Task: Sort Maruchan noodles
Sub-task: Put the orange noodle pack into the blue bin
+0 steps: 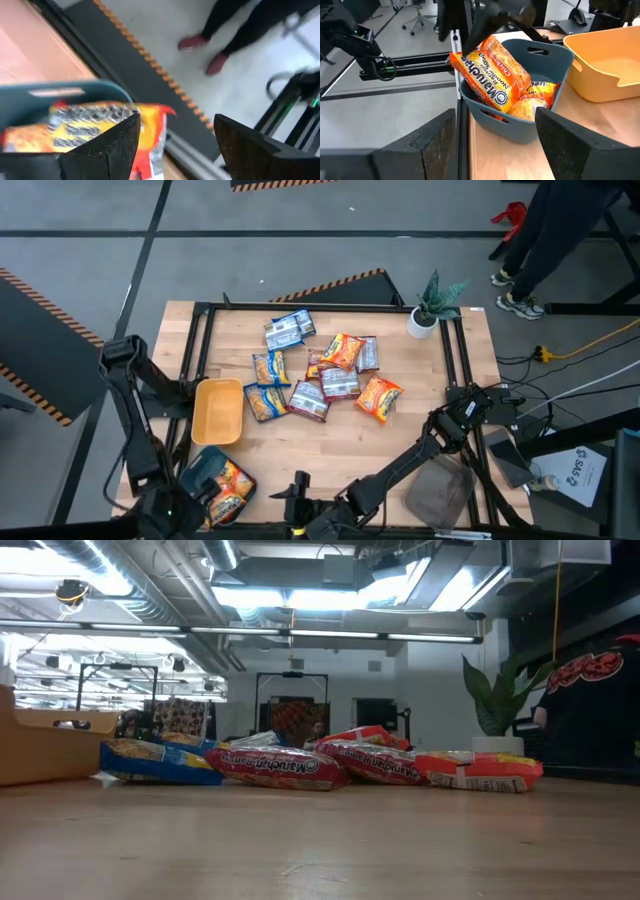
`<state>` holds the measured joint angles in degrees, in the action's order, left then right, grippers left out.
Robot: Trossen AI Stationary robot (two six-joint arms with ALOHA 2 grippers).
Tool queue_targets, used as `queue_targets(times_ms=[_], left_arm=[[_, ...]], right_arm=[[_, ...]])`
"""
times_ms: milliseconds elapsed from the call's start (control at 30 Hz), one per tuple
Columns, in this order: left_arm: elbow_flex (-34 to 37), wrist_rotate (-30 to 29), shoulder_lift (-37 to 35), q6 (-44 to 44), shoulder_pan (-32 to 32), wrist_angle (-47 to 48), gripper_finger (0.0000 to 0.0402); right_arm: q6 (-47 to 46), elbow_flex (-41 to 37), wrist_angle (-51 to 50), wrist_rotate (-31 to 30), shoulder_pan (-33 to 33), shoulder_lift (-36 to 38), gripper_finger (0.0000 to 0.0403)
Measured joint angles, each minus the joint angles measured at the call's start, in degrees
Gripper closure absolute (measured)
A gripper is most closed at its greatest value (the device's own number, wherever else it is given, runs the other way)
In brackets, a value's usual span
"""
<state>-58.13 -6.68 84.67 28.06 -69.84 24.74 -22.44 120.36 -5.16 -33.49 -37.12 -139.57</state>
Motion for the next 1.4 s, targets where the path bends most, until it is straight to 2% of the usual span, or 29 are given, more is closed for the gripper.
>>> queue_targets(times_ms=[167,367,533,800,1000,1167,1400], left_arm=[[-0.16,-2.50,3.70,0.98,-0.03,0.97,0.0152],[-0.07,-2.24,2.38,13.40,0.61,0.40,0.0152],[-0.04,-7.34,1.50,19.16,0.67,7.41,0.0155],[-0.04,-7.79,1.46,19.85,0.66,13.21,0.0156],[-0.04,-8.85,1.46,24.07,1.27,13.84,0.0161],[-0.04,-10.40,1.46,27.02,1.42,14.83,0.0203],[-0.51,-8.83,1.46,33.46,2.12,15.13,0.0313]], right_arm=[[-1.38,0.00,-1.20,-0.04,0.02,0.00,0.0143],[-5.27,0.00,-1.19,0.00,-0.02,0.00,0.0143],[-5.81,0.00,-1.53,0.02,0.00,0.00,0.0143],[-6.41,0.00,-1.55,0.02,0.00,0.00,0.0143],[-10.12,0.00,-2.75,0.24,0.00,0.00,0.0143],[-10.77,0.00,-2.78,0.76,0.00,0.00,0.0143],[-13.42,0.00,-2.70,1.89,0.00,0.00,0.0143]])
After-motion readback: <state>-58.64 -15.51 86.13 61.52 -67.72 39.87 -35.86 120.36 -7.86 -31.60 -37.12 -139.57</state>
